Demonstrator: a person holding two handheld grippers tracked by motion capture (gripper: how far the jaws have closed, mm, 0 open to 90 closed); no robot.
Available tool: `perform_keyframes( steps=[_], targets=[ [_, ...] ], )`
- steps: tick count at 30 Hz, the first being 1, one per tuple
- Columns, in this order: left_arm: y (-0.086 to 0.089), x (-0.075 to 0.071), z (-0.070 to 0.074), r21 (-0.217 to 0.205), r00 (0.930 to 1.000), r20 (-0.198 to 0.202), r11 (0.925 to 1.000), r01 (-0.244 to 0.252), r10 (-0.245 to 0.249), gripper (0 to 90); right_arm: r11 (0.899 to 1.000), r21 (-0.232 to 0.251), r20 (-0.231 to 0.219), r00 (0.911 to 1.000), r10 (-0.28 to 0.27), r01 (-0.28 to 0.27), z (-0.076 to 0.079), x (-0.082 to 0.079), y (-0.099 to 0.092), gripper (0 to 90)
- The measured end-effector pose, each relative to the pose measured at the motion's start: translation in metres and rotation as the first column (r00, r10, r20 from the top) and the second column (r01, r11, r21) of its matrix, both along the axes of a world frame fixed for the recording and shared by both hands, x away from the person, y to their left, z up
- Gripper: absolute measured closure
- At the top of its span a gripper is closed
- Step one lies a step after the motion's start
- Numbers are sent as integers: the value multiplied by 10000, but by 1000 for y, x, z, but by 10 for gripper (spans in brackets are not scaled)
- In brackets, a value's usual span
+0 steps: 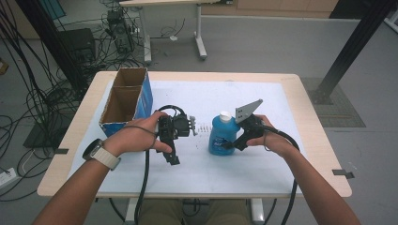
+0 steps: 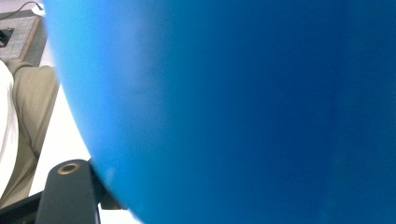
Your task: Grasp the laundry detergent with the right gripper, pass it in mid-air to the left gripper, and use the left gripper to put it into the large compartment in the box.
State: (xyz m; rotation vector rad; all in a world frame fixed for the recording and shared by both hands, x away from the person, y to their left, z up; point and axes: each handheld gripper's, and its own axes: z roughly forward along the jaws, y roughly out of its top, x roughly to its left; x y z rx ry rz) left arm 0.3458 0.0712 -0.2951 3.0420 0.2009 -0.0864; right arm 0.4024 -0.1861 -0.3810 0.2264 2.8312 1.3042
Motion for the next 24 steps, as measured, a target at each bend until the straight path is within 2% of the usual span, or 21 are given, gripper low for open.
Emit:
perform_keyframes(
  steps=[24],
  targets=[
    [0, 0, -2, 30, 10000, -31, 10000, -19, 19, 119, 9995, 324, -42, 10000, -54, 55, -5, 1, 0, 265]
  ],
)
